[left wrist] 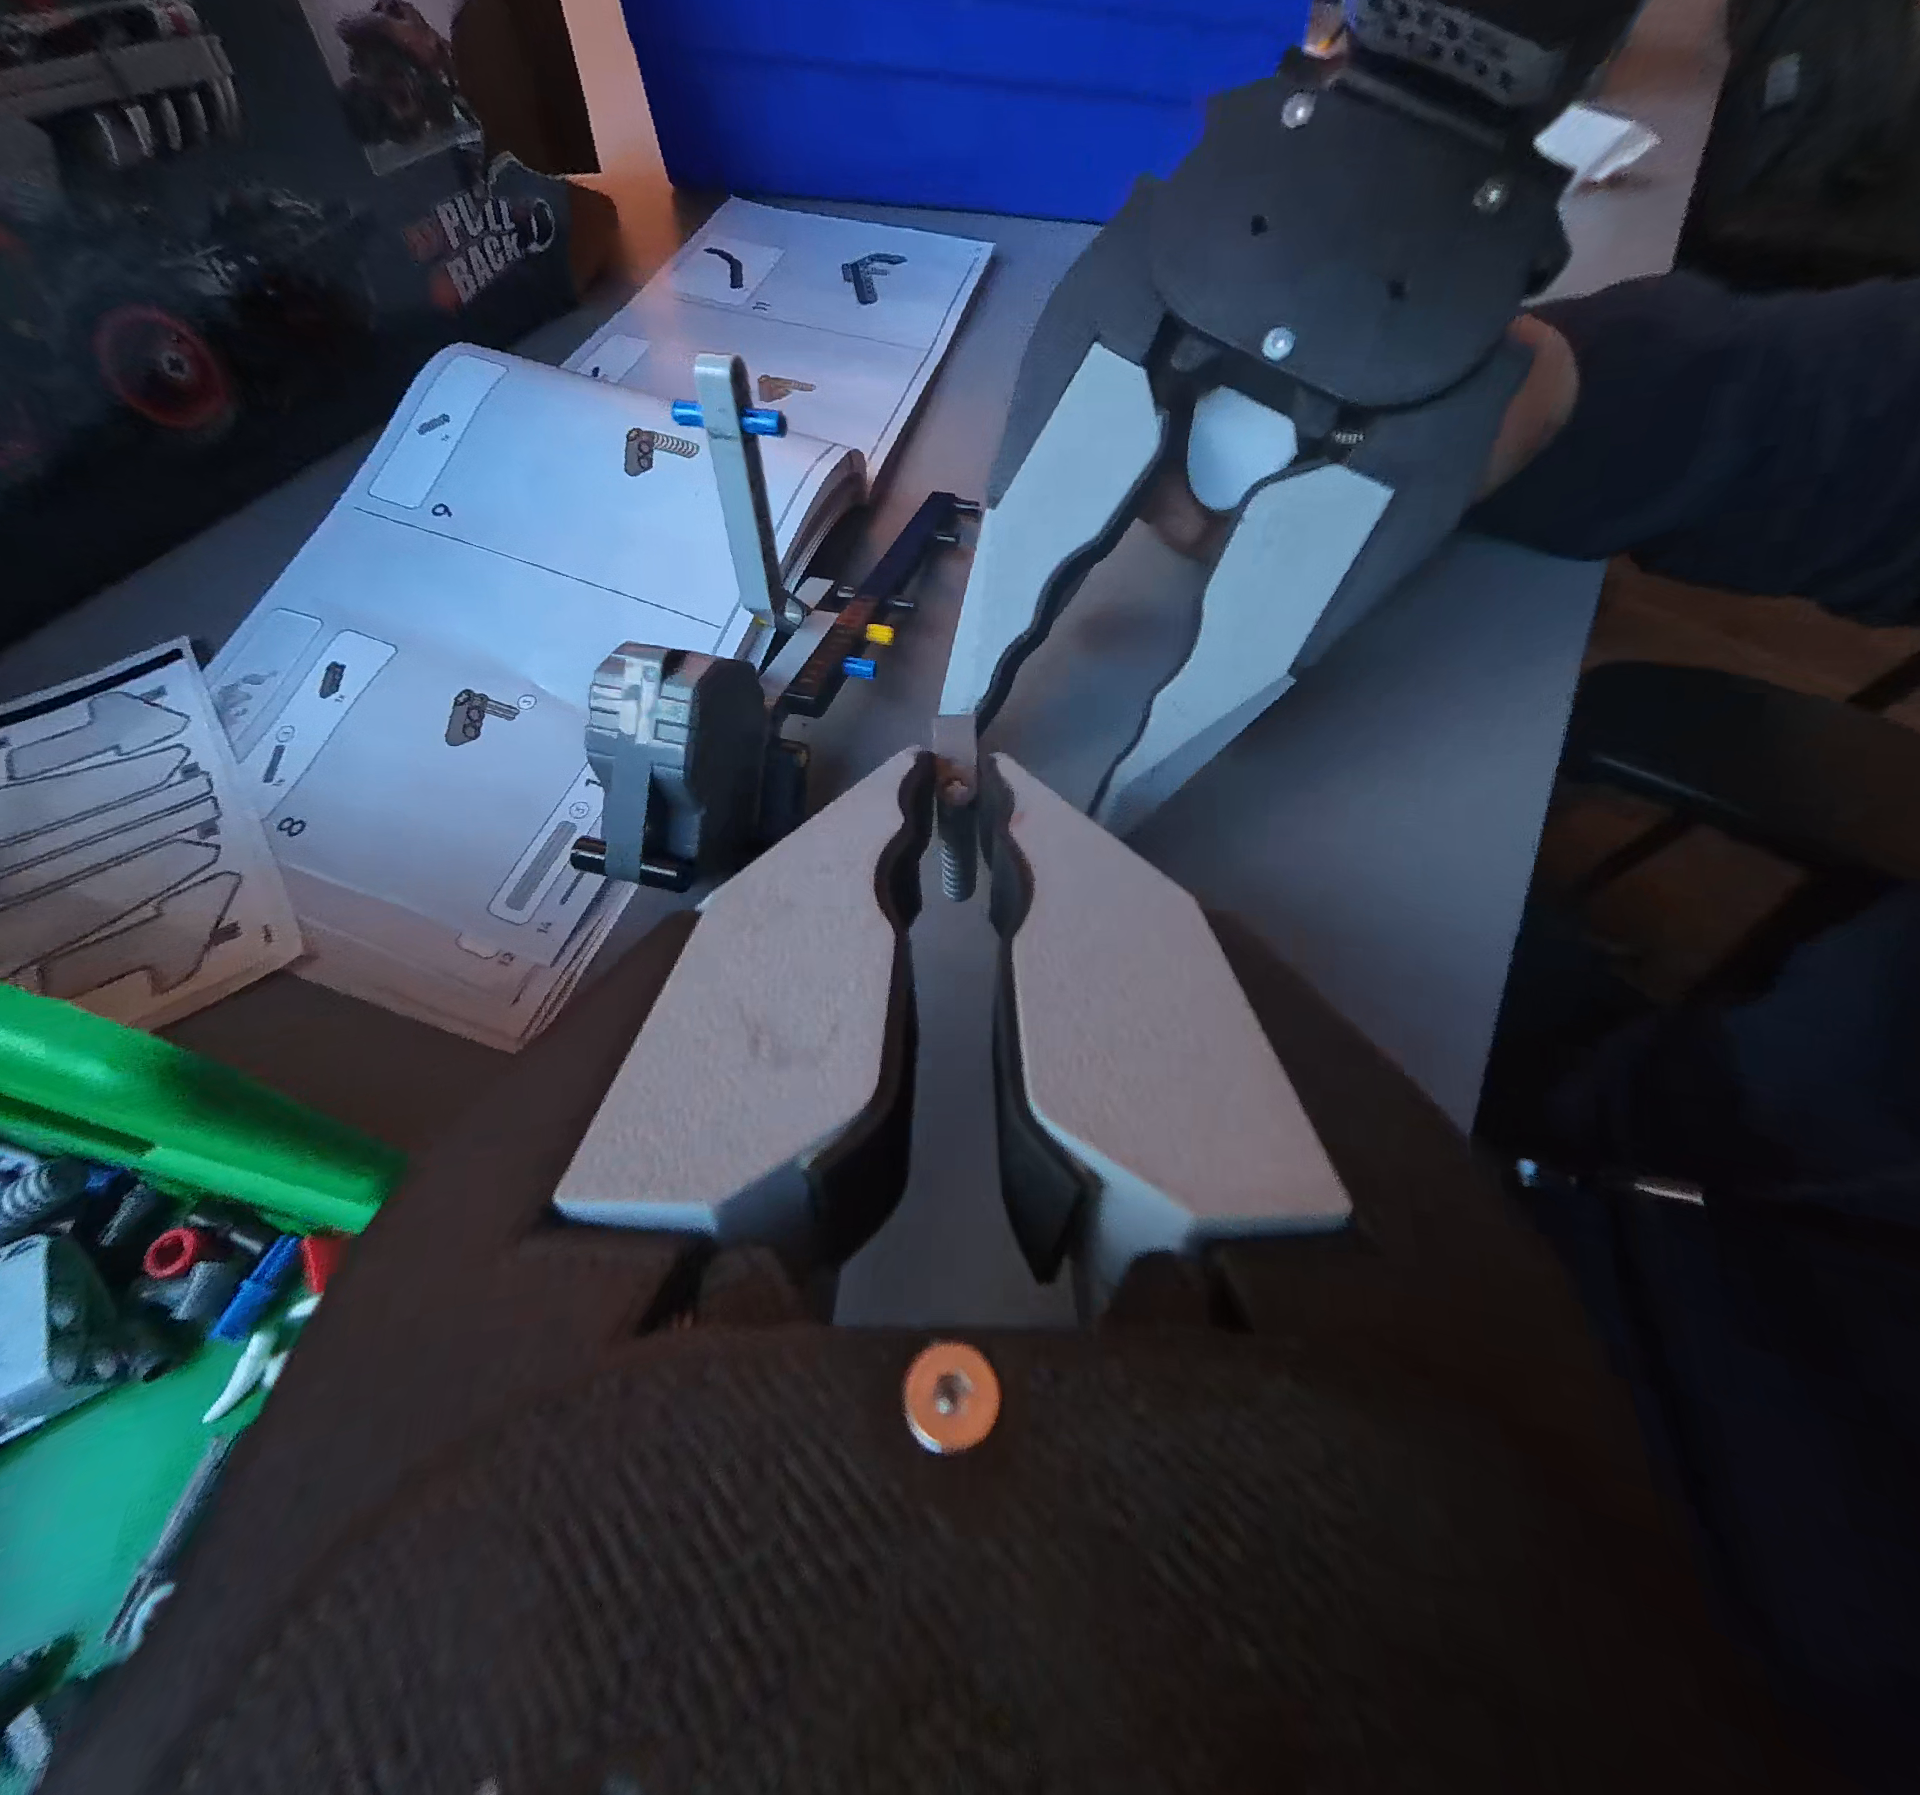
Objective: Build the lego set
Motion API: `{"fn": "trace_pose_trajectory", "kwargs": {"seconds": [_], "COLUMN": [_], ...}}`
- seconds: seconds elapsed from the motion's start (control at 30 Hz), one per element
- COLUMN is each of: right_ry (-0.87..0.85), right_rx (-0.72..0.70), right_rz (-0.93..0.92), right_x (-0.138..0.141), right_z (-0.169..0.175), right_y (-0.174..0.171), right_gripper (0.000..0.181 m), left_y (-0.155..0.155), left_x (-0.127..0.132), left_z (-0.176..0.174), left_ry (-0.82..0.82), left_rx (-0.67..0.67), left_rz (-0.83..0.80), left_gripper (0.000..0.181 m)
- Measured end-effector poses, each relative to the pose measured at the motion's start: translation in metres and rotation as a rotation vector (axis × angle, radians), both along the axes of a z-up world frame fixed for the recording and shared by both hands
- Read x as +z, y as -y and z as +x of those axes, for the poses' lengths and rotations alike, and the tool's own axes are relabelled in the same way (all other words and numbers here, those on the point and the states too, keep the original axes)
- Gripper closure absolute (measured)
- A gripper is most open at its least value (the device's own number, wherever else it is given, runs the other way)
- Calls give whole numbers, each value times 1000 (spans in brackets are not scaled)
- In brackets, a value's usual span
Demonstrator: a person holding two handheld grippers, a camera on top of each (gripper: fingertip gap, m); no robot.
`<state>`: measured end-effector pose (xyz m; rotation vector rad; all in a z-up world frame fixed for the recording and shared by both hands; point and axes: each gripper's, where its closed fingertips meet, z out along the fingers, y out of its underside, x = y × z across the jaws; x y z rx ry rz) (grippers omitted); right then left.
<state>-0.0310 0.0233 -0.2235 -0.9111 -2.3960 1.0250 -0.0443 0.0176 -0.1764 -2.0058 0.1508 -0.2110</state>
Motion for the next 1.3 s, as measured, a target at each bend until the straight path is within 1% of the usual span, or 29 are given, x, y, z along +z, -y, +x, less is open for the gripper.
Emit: {"fn": "trace_pose_trajectory", "kwargs": {"seconds": [0.2,0.37,0.57,0.73,0.83,1.0,1.13,1.2,1.3], "right_ry": [-2,13,-2,-16,-44,-156,-148,-137,-120], "right_rx": [8,-3,-48,-40,-32,4,75,101,139], "right_rz": [11,3,17,23,-78,-302,-372,-402,-411], "right_x": [-1,-2,-2,0,16,59,68,70,70], "right_z": [-2,0,0,2,3,2,11,15,20], "right_y": [7,0,-15,-14,-11,-4,6,10,15], "right_gripper": [149,160,157,161,158,157,165,165,172], "left_y": [-2,-2,-2,-2,-2,1,3,3,3], "left_x": [10,12,13,13,13,16,18,15,16], "left_z": [-3,-3,-4,-5,-3,17,32,35,38], "left_ry": [68,86,100,102,100,113,101,75,56], "left_rx": [-4,-10,-7,-3,-14,-134,-213,-217,-233], "left_rz": [61,72,75,75,71,89,99,88,99], "left_gripper": [175,175,175,175,175,175,175,175,175]}}
